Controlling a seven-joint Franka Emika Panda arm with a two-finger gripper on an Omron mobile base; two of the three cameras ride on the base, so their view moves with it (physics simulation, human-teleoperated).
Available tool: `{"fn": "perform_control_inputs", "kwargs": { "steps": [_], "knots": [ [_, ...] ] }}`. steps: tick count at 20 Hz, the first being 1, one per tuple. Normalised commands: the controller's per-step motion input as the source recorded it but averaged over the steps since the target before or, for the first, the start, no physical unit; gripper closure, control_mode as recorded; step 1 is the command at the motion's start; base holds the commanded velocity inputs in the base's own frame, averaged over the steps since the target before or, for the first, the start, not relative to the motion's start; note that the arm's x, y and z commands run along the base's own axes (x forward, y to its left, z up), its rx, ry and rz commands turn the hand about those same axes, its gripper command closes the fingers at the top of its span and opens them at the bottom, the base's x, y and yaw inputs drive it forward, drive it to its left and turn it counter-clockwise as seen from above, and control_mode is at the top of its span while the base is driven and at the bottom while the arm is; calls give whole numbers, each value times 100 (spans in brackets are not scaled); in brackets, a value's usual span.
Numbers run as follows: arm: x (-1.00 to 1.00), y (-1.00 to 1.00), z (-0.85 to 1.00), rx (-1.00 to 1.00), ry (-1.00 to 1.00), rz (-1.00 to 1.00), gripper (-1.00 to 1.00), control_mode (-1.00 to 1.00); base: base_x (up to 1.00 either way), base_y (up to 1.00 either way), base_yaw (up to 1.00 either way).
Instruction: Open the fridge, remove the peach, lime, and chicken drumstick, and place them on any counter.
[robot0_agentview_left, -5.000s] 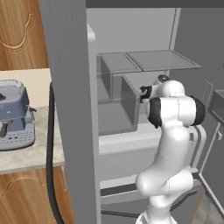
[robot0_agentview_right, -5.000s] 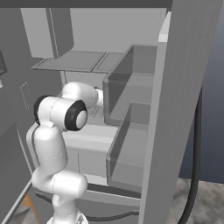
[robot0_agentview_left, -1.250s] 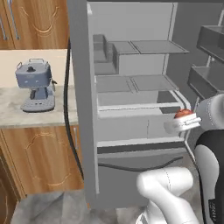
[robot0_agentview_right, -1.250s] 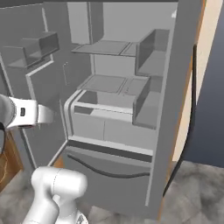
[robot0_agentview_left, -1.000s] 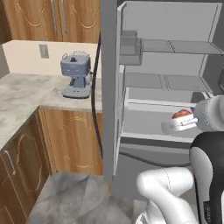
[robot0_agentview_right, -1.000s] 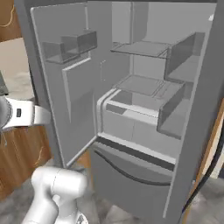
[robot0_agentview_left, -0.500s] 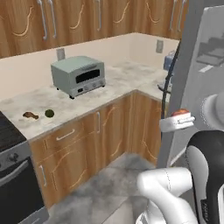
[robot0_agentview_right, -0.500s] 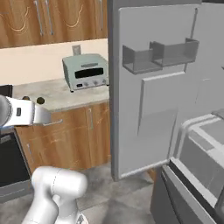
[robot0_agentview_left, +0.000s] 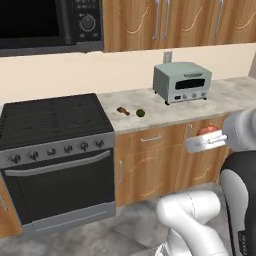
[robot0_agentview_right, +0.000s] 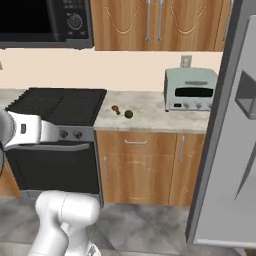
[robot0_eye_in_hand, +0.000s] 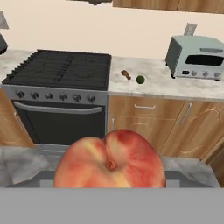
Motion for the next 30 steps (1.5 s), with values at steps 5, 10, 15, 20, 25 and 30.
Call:
{"fn": "perform_control_inputs", "kwargs": {
  "steps": [5, 10, 15, 20, 25, 30],
  "knots": [
    [0, 0, 0, 0, 0, 0, 100, 100, 40, -6, 0],
    [0, 0, 0, 0, 0, 0, 100, 100, 99, -1, 0],
    [0, 0, 0, 0, 0, 0, 100, 100, 100, 0, 0],
    [0, 0, 0, 0, 0, 0, 100, 100, 100, 0, 2],
    [0, 0, 0, 0, 0, 0, 100, 100, 68, -1, 3],
    [0, 0, 0, 0, 0, 0, 100, 100, 3, 0, 0]
  ]
}}
